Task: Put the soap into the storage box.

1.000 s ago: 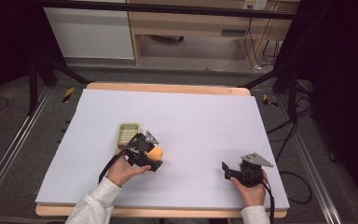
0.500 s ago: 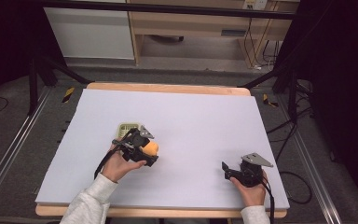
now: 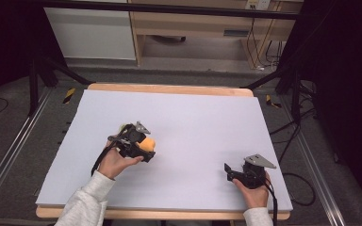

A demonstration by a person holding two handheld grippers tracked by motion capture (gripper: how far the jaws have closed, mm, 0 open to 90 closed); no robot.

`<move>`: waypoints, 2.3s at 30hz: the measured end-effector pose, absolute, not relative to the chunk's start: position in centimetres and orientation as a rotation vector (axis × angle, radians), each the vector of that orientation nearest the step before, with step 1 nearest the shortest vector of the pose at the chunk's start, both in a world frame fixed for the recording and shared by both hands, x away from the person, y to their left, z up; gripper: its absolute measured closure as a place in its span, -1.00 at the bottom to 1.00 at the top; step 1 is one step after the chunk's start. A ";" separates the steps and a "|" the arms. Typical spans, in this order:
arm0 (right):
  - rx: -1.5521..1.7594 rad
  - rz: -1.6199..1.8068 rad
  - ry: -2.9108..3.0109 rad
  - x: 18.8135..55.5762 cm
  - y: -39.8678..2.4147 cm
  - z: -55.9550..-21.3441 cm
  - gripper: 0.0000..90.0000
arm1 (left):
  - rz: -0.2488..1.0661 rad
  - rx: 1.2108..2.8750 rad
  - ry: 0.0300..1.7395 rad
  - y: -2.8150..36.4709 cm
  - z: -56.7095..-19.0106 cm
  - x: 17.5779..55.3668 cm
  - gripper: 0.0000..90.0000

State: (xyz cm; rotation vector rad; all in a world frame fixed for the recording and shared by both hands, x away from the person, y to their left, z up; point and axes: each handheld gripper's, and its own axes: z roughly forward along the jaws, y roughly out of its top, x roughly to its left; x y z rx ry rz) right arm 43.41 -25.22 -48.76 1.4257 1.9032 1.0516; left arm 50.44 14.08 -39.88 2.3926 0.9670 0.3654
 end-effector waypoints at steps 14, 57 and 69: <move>1.439 1.059 1.908 43.4 -25.2 -48.7 -0.72 | 0.389 2.380 1.026 14.9 -39.8 51.9 -0.41; 1.435 1.054 1.912 43.5 -25.2 -48.8 -0.72 | 0.440 2.295 1.266 18.4 -41.7 55.4 -0.41; 1.434 1.052 1.913 43.5 -25.2 -48.8 -0.72 | 0.431 2.305 1.272 18.4 -42.7 55.5 -0.41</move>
